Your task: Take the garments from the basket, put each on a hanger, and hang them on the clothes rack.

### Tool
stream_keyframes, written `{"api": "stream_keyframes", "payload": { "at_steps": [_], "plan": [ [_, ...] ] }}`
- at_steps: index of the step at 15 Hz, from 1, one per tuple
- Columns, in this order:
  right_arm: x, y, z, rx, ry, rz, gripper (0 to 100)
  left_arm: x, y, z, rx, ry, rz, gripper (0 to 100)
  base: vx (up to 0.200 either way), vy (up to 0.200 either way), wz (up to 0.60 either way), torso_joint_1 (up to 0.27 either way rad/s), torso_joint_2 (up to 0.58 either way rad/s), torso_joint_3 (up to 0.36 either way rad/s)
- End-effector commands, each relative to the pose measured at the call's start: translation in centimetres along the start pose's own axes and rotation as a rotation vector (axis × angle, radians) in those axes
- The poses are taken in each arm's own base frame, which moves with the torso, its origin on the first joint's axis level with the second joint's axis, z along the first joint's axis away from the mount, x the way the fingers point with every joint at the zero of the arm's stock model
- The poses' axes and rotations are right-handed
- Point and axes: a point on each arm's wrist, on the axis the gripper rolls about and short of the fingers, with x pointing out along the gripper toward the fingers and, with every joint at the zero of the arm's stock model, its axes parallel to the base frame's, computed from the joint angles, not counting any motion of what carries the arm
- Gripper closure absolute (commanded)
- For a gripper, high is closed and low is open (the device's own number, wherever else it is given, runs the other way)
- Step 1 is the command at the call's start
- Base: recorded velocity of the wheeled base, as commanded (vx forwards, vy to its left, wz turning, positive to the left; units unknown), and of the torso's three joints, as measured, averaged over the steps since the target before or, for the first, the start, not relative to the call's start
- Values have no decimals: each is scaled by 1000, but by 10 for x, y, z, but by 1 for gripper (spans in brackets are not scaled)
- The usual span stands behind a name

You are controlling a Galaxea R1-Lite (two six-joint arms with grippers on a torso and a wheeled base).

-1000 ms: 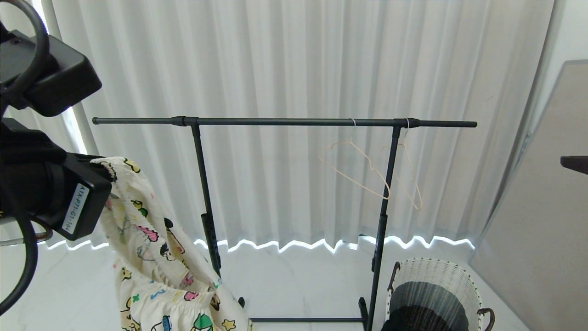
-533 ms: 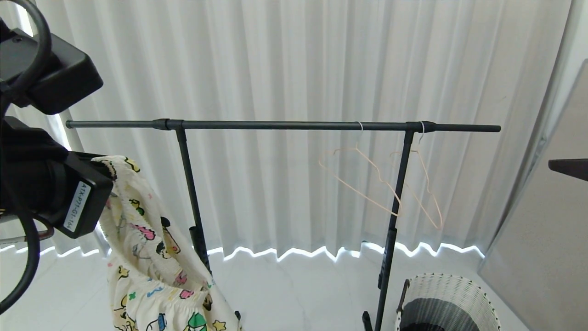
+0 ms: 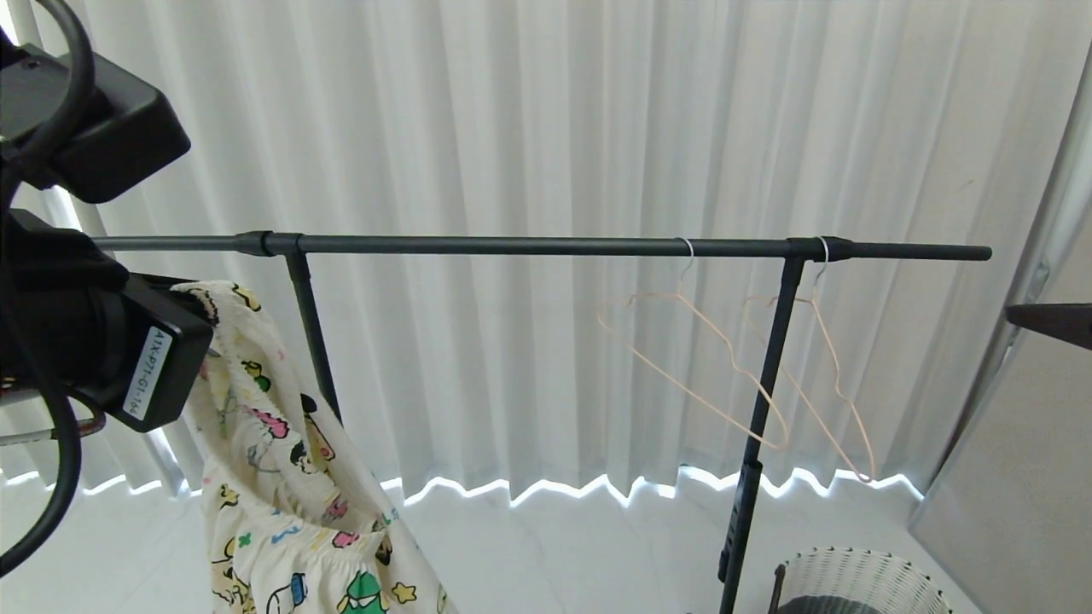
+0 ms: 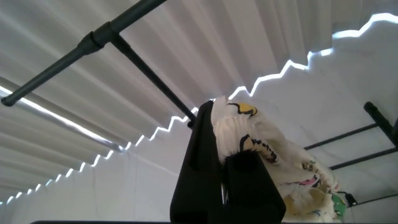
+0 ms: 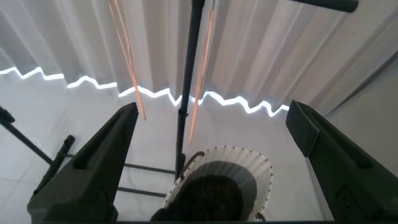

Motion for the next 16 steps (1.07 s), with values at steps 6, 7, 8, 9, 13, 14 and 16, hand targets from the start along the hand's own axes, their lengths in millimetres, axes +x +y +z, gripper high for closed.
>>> {"api": "stream_keyframes", "payload": {
  "at_steps": [6,7,8,9,13,14,16],
  "plan": [
    [24,-12,-12,26,99,-78,0,-3,2,0,-6,-11,4,100,133,0,0,2,3,2],
    [32,-13,-17,28,135,-78,0,-5,2,-1,-8,-13,5,100,0,0,0,0,0,0],
    [41,-12,-26,28,181,-79,0,-5,3,-1,-8,-16,5,100,0,0,0,0,0,0],
    [52,-12,-35,28,227,-77,0,-7,4,-1,-9,-21,7,100,0,0,0,0,0,0],
    [113,-12,-63,74,272,-79,0,-13,8,1,28,-46,15,100,0,0,0,0,0,0],
    [121,-13,-65,74,282,-79,0,-13,8,2,36,-54,18,100,0,0,0,0,0,0],
    [158,-13,-77,75,319,-79,0,-14,10,6,25,-95,34,100,0,0,0,0,0,0]
  ]
}}
